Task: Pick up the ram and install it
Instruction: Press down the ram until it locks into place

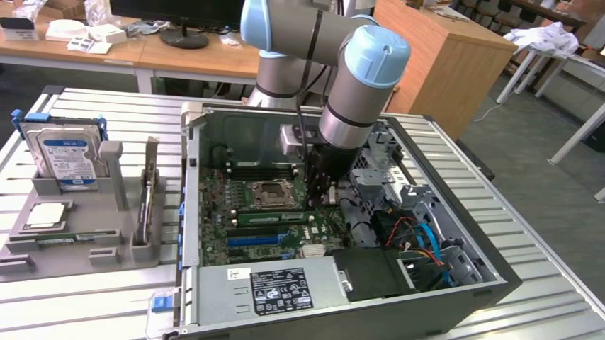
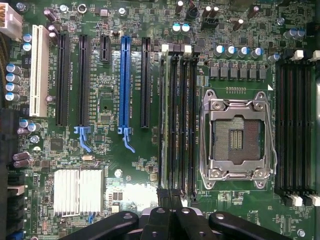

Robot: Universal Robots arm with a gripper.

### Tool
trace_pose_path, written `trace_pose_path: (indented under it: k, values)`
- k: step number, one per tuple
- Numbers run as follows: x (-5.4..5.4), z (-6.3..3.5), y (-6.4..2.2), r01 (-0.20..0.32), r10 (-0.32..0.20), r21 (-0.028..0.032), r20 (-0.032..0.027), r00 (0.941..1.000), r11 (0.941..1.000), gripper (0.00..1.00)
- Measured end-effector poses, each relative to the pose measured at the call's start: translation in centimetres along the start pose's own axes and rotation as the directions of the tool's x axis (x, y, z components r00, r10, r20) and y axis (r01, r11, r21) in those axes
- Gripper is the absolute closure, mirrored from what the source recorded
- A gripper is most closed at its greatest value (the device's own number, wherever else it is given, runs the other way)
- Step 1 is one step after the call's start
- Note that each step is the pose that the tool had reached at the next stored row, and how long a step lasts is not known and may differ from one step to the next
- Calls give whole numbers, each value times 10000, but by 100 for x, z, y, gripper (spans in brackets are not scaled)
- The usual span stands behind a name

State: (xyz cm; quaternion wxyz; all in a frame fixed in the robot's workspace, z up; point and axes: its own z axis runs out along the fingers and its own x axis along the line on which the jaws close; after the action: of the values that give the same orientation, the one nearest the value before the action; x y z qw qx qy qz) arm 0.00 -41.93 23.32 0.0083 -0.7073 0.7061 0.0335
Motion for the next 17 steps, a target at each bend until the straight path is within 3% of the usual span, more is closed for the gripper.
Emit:
trace_pose_path:
  k: [17]
  values:
    - [10,32,-1,0,0,-2,-3,10000,10000,89]
